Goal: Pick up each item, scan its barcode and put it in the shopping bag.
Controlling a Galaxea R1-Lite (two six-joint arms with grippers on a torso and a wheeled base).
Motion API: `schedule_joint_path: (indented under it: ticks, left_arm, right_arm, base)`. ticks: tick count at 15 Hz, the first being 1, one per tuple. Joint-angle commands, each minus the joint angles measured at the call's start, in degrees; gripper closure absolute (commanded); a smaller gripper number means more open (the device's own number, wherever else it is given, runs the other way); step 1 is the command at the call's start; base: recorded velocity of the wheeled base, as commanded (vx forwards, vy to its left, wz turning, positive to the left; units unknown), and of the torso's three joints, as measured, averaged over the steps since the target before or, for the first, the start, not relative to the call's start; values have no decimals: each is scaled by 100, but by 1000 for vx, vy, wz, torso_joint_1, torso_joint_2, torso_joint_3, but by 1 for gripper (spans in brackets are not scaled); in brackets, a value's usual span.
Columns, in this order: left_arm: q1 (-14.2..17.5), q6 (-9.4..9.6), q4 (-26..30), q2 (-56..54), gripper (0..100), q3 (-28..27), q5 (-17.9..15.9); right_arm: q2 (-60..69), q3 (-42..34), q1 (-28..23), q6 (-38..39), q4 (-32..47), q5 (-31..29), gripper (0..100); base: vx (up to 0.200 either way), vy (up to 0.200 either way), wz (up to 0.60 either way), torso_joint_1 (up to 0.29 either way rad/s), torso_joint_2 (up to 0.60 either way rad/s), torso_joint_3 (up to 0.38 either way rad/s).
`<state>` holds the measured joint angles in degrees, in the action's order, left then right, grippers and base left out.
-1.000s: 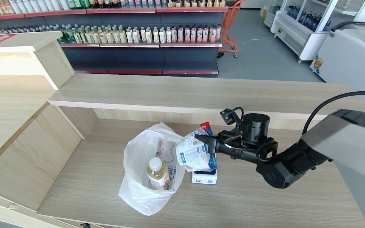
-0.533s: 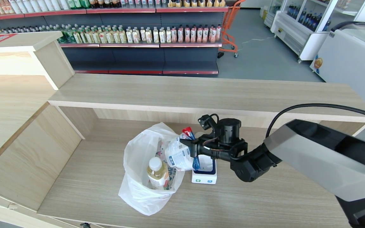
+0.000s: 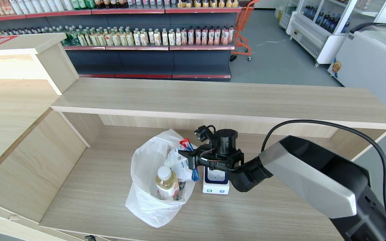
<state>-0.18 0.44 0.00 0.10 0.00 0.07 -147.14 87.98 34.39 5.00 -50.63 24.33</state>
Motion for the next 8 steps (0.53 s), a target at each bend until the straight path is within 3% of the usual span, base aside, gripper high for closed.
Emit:
schedule_joint_path:
  ticks: [1, 2, 4, 8]
  left_arm:
    - [1, 0, 0, -1, 0, 0, 1]
    - [1, 0, 0, -1, 0, 0, 1]
    - [1, 0, 0, -1, 0, 0, 1]
    - [1, 0, 0, -1, 0, 0, 1]
  right_arm:
    - [-166, 79, 15, -69, 0, 10, 100]
    - [-148, 97, 15, -52, 9, 10, 0]
    - [-16, 105, 24, 142, 9, 45, 0]
    - [669, -26, 33, 1592, 0, 107, 0]
  base:
    - [0, 0, 0, 0, 0, 0]
    - [0, 0, 0, 0, 0, 0]
    - [0, 0, 0, 0, 0, 0]
    - [0, 0, 0, 0, 0, 0]
